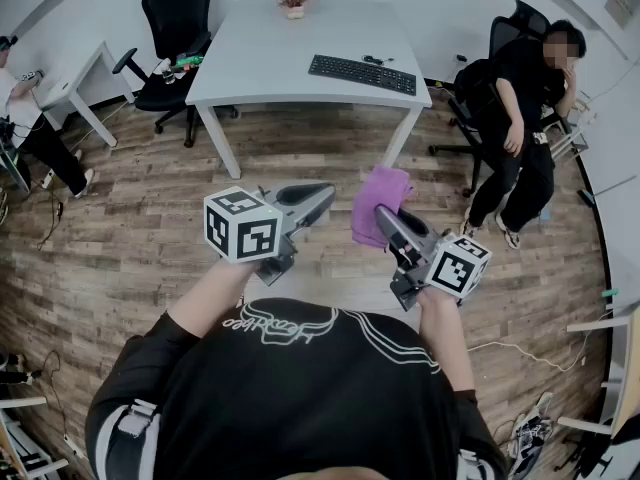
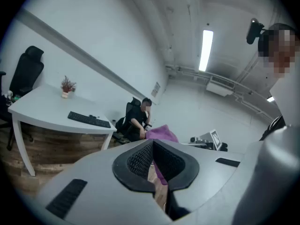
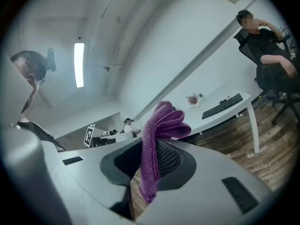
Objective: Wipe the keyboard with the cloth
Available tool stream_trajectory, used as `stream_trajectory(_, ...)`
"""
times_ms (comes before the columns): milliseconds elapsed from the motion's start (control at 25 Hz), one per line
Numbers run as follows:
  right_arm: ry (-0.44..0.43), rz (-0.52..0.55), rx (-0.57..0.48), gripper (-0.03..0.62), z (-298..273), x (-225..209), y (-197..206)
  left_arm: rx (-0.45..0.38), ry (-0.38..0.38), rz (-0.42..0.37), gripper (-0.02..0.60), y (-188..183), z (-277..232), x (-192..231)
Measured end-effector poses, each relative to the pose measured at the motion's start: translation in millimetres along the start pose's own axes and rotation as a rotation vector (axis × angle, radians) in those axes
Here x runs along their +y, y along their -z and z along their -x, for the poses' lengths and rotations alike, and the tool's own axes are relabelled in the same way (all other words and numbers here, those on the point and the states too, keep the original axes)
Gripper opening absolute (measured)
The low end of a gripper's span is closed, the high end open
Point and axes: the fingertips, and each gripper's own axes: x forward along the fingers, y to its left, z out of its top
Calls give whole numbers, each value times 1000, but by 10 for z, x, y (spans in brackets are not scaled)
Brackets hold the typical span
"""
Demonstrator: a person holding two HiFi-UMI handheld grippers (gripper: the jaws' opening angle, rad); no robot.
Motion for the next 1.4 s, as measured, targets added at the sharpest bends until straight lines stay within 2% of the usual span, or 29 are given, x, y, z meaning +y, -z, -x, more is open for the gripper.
stream_trajectory(240,-8,6,4,61,-174,38,13,-14,5,9,3,-35,73,142)
stream_trajectory(520,13,35,4,61,-436,96,18,-26,45,23,3,-115,232,321)
stream_trajectory(800,46,-27,-48,61,-567,13,48,-9,64,36,3,-85,345,575)
stream_trajectory(1040,89,-50,-8,61,-579,-139,184,1,93,109,3,40,282,702)
stream_trajectory(1200,85,-63,-21,61,-638,-323,115,8,75,107,3,39,163,853)
stream_trajectory(1400,43,-76,-16,61,-940,-689,-58,-9,47,111,3,-137,-51,1228)
